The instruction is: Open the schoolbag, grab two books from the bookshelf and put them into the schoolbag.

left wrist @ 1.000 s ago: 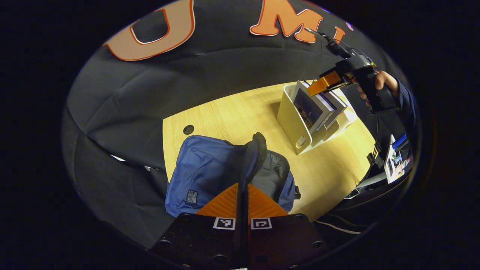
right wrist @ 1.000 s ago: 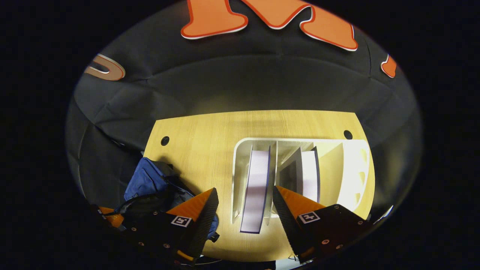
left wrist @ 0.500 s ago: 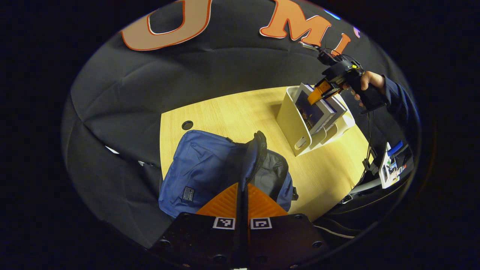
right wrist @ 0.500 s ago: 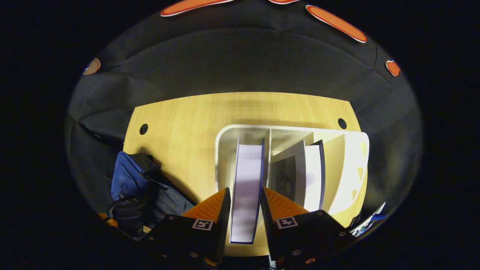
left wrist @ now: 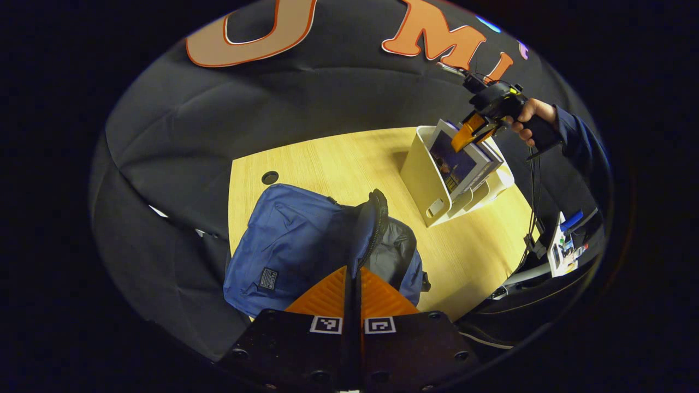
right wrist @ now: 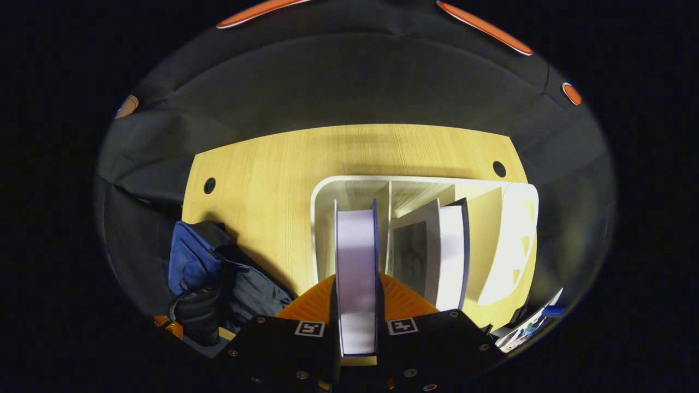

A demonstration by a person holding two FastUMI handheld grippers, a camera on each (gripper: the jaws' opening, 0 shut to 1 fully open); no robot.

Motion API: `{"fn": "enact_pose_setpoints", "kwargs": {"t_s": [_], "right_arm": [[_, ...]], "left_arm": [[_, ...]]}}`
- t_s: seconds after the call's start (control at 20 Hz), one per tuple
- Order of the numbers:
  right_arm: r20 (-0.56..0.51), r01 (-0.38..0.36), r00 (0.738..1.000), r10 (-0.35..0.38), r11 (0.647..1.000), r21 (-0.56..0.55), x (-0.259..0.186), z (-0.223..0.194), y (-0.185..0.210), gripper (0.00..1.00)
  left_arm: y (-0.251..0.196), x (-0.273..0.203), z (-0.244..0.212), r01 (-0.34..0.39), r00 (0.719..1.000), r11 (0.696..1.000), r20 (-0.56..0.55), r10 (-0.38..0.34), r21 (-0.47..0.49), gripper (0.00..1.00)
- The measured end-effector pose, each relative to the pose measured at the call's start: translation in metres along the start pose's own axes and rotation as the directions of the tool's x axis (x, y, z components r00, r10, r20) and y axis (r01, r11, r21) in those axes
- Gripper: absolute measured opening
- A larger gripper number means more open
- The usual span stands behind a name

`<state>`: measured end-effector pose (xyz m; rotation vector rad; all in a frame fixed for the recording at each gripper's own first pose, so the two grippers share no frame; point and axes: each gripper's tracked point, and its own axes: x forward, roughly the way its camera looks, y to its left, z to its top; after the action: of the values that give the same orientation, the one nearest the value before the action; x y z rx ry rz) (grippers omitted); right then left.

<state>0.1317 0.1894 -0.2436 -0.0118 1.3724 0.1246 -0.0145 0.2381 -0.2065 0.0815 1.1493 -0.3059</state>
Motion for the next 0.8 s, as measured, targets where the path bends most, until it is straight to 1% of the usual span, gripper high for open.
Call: {"fn": "enact_pose_setpoints", "kwargs": {"t_s": [0.1, 0.3, 0.55, 0.8], "right_arm": [[0.025, -0.001, 1.000, 0.001, 1.000, -0.009, -0.020, 0.007, -0.008, 0.25], [0.084, -0.034, 0.996, 0.036, 0.999, -0.019, -0.072, 0.020, -0.020, 0.25], [0.181, -0.070, 0.980, 0.077, 0.997, -0.040, -0.147, 0.031, -0.029, 0.25], [0.227, -0.153, 0.961, 0.159, 0.987, -0.047, -0.190, 0.020, -0.029, 0.25]], "left_arm": [[-0.001, 0.000, 0.000, 0.004, 1.000, 1.000, 0.001, -0.004, -0.001, 0.01], [-0.007, 0.000, -0.001, 0.010, 1.000, 1.000, -0.004, -0.010, -0.001, 0.01], [-0.011, 0.002, -0.002, 0.014, 1.000, 1.000, -0.006, -0.014, 0.011, 0.01], [-0.012, 0.002, -0.003, 0.017, 1.000, 1.000, -0.012, -0.017, 0.009, 0.01]]}}
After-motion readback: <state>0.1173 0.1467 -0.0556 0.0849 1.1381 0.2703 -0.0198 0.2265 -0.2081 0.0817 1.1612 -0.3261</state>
